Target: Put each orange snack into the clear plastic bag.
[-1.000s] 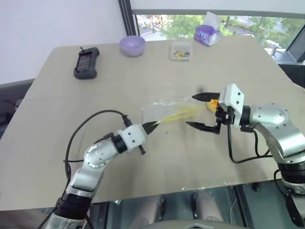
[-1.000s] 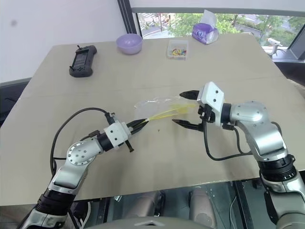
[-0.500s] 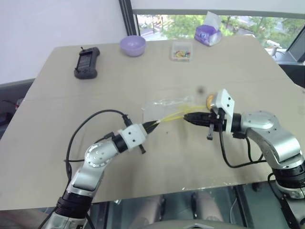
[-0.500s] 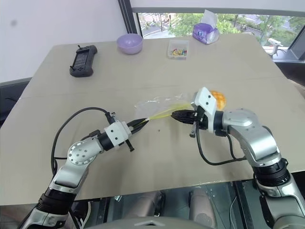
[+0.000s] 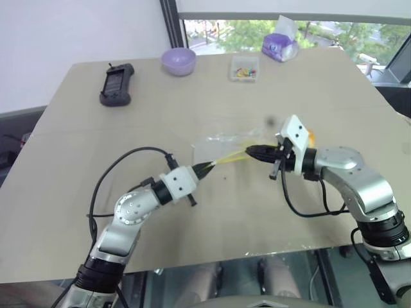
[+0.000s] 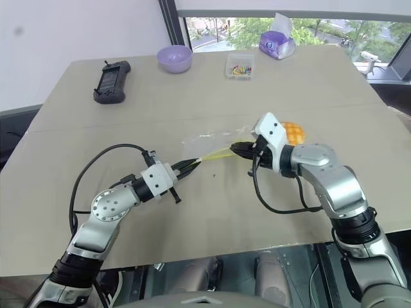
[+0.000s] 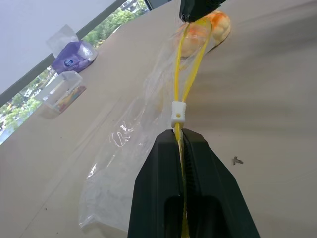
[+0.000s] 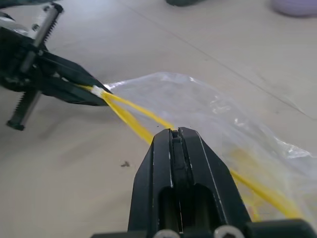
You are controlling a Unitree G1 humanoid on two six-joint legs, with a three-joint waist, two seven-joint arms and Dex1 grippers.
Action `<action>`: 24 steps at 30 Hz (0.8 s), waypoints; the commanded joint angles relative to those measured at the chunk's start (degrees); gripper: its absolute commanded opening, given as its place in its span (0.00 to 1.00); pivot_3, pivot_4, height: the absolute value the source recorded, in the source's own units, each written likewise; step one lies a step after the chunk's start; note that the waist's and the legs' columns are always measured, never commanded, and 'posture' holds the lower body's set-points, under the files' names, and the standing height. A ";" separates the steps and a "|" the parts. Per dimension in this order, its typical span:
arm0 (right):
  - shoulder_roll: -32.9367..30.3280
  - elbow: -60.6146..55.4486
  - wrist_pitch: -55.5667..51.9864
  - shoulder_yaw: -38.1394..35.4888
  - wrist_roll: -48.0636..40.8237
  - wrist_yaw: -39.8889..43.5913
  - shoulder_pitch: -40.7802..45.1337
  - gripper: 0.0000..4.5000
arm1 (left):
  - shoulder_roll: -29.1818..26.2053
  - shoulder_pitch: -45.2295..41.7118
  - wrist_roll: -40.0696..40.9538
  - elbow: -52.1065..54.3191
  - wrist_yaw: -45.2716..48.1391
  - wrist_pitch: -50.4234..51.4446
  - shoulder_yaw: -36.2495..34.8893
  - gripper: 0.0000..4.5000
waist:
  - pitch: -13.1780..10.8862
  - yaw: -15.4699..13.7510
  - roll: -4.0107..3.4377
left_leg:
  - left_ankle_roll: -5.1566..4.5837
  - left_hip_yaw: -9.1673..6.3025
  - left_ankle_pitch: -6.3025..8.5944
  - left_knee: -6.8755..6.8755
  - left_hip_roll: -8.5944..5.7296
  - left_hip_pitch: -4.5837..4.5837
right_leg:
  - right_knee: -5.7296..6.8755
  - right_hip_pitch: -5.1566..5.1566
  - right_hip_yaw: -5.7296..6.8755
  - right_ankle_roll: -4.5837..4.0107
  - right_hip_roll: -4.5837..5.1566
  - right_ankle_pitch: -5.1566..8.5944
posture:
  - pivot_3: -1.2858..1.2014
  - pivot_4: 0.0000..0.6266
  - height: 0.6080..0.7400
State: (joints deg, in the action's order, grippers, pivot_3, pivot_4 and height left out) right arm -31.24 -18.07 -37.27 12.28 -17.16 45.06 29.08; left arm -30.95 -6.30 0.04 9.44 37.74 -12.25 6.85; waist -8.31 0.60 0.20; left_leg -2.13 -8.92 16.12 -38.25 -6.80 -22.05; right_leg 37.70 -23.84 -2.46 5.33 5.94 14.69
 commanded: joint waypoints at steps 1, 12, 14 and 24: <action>-1.24 0.63 2.66 2.14 3.69 -0.03 1.08 0.01 | 0.02 -0.51 0.33 0.91 0.03 -0.98 -0.43 0.00 | 0.00 -0.01 0.00 | 0.00 0.00 0.00 0.00 0.00 0.00 | 0.00 0.00 0.00 0.00 0.00 0.00 | 0.52 0.24 0.97; 0.02 4.19 12.56 6.58 13.24 -1.55 2.69 0.01 | 0.41 -1.16 0.28 0.87 0.32 -1.05 0.25 0.00 | 0.00 0.08 0.00 | 0.00 0.01 0.00 0.00 0.00 0.01 | 0.01 -0.01 0.00 0.00 -0.01 0.00 | 0.52 0.24 0.97; 0.67 4.30 15.74 8.06 15.54 -1.64 3.32 0.01 | 0.43 -1.35 0.16 0.68 0.41 -1.23 0.40 0.00 | 0.00 0.17 0.00 | 0.01 0.01 0.00 0.00 0.00 0.00 | 0.02 -0.03 0.00 0.00 -0.02 0.00 | 0.52 0.24 0.97; 0.38 8.18 31.47 13.63 27.51 -0.90 4.77 0.80 | 0.85 -1.95 -0.03 0.63 0.56 -1.11 0.47 0.00 | 0.00 0.07 0.00 | 0.01 0.00 -0.01 -0.01 -0.01 0.00 | 0.02 -0.02 0.01 0.00 -0.04 0.00 | 0.52 0.24 0.97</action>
State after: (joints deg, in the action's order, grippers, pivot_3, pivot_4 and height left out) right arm -30.47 -9.38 -8.05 25.71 8.81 43.66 32.76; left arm -30.16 -7.75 0.00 9.42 38.49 -12.65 7.37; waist -8.31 0.68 0.21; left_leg -2.12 -8.92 16.12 -38.26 -6.82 -22.05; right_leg 37.72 -23.86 -2.46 5.33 5.90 14.69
